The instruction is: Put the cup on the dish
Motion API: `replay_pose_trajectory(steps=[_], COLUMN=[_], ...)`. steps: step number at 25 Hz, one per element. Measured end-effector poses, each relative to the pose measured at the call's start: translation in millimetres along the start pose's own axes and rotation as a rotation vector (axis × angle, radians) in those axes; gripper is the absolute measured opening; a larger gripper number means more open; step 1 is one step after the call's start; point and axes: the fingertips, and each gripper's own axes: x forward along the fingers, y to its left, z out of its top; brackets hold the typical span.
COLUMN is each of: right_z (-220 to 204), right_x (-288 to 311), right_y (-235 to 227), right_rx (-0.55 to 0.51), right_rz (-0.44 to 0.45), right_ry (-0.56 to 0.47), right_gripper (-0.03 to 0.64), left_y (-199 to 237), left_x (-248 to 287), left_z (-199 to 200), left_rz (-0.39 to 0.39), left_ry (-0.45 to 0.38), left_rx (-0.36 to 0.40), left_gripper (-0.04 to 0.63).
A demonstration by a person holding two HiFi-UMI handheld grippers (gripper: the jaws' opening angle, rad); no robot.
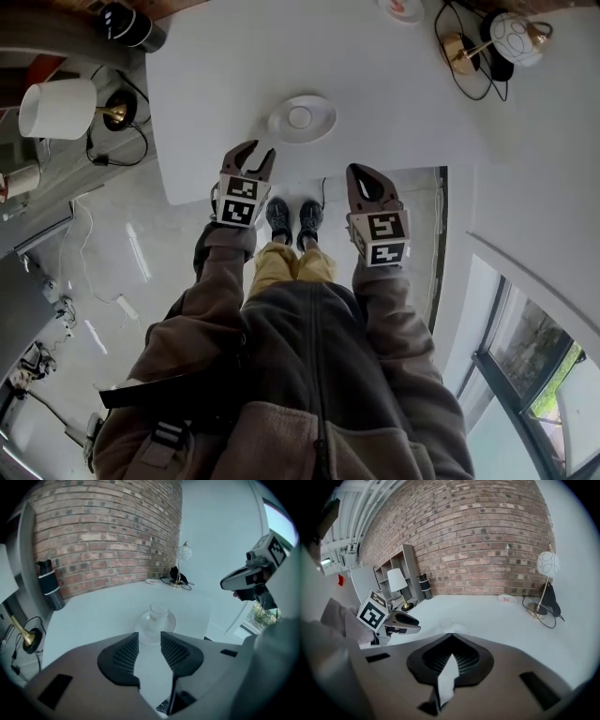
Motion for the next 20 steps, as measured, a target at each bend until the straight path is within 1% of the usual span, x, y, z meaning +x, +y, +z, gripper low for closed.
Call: replay_pose_trajectory(steps=[3, 6, 9, 13, 17, 20], right_z=[35, 67, 99, 138, 180, 219], right_x=[-12, -31, -48, -68, -93, -116], right_y=[4, 10, 16, 21, 27, 34], right_rx=[-0.032, -0.053, -0.065, -0.066, -0.064, -0.082], right_rz=[-0.006, -0.021, -0.056, -0.076, -0.070, -0.069], right_ry=[-0.086, -0.160, -0.217, -0.278, -0.345, -0.424], right_gripper=[0.002, 0.002, 0.002, 0.002, 0.002, 0.002], left_y=[19, 32, 47, 56, 56, 49], left_x=[-35, -73, -112, -164, -208, -237], left_z=[28, 60, 89, 132, 170, 202], left_rz=[0.084, 0.149, 0.207, 0.243, 0.278, 0.284], left_ry=[-0.098, -0.196, -0.283, -0.397, -0.448, -0.496], left_rx=[-0.021, -0.034, -0.064, -0.097, -0.136, -0.130], left_gripper=[0.092, 0.047, 0.006, 0.006, 0.006, 0.005])
